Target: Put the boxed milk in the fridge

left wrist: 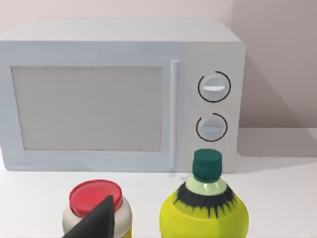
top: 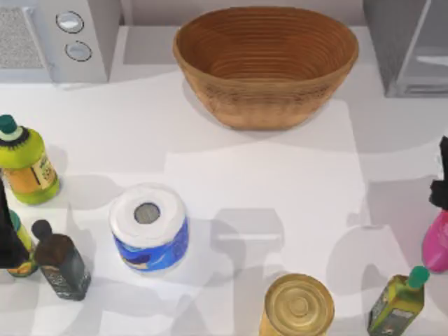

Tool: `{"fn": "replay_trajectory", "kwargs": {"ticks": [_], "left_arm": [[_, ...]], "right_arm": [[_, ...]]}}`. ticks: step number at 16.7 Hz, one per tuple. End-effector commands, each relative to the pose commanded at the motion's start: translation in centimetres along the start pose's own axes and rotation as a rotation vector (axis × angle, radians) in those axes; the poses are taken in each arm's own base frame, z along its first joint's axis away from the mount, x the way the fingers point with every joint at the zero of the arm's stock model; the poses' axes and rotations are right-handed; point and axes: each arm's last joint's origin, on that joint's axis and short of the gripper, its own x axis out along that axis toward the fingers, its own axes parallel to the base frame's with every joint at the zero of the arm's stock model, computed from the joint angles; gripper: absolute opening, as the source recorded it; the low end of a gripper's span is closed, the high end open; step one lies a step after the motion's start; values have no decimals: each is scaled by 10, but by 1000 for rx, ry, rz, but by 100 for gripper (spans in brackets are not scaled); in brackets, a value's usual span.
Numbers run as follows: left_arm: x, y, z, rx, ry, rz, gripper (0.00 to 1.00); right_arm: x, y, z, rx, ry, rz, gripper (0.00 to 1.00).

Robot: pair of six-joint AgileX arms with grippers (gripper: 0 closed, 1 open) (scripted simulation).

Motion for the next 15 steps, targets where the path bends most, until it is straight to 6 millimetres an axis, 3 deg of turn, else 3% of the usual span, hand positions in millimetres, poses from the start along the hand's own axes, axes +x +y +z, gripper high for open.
{"fn": "replay_trajectory", "kwargs": {"ticks": [3, 7, 10, 15], "left_arm": [[0, 0, 0, 0, 0, 0, 100], [0, 0, 0, 0, 0, 0, 100], [0, 0, 0, 0, 0, 0, 100], [0, 0, 0, 0, 0, 0, 100]], "right_arm": [[-17, -33, -29, -45, -125, -13, 0], [-26, -61, -60, -124, -265, -76, 0], [-28, -72, -71, -168, -336, -125, 0], [-28, -75, -74, -182, -359, -146, 0]]}}
